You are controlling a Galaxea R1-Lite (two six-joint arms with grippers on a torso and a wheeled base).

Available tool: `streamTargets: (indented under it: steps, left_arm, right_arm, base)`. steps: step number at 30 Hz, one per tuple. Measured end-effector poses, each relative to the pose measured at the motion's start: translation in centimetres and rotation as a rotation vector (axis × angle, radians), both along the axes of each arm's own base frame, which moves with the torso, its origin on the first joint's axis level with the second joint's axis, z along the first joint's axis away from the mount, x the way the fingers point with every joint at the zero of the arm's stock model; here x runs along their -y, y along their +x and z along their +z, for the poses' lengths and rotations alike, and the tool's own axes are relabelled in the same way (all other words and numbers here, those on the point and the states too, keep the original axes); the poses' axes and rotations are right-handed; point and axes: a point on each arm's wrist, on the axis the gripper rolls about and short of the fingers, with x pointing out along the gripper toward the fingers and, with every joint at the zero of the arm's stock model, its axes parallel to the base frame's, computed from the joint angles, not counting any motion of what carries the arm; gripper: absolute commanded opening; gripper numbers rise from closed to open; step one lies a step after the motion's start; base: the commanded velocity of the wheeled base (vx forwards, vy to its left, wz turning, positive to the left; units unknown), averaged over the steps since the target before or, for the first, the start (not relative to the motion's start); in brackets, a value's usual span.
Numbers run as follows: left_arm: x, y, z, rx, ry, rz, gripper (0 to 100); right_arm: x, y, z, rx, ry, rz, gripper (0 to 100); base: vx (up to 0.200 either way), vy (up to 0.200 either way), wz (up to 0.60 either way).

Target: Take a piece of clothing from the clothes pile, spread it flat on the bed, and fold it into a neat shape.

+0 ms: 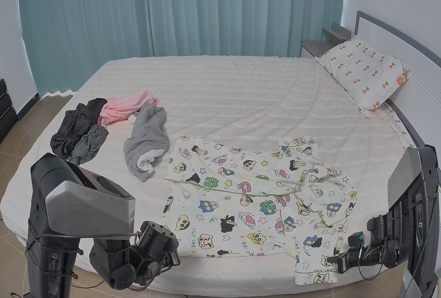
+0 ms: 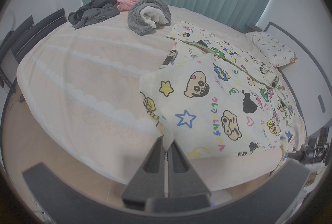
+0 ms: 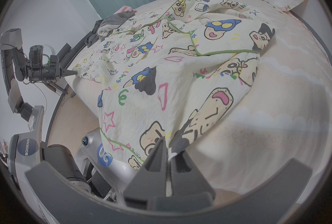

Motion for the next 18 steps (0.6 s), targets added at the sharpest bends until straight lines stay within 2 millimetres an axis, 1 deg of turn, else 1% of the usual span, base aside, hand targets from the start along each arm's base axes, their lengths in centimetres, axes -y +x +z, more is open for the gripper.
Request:
streamTargets:
  steps: [4,8,14,18]
  left_arm:
    - [-0.8,-0.5,0.0,-0.020,0.017,0.014,0]
    - [-1.5,-0.8,0.0,-0.035,0.026,0.031,0]
    - [-2.1,-1.5,0.3,-0.050,0.036,0.036,0]
    - [-2.4,-2.0,0.4,-0.064,0.045,0.035,0]
  right_arm:
    - [0.0,-0.1,0.1,-0.012,-0.003,-0.004,0]
    - [0.1,-0.6,0.2,-0.068,-0.005,-0.008,0]
    - [0.4,-1.3,0.8,-0.143,-0.004,-0.019,0]
    - [0.6,-1.6,1.3,-0.159,-0.005,-0.019,0]
  base:
    - [0.000,0.000,0.00]
    - [0.000,0.000,0.00]
    - [0.000,0.000,0.00]
    - [0.000,0.000,0.00]
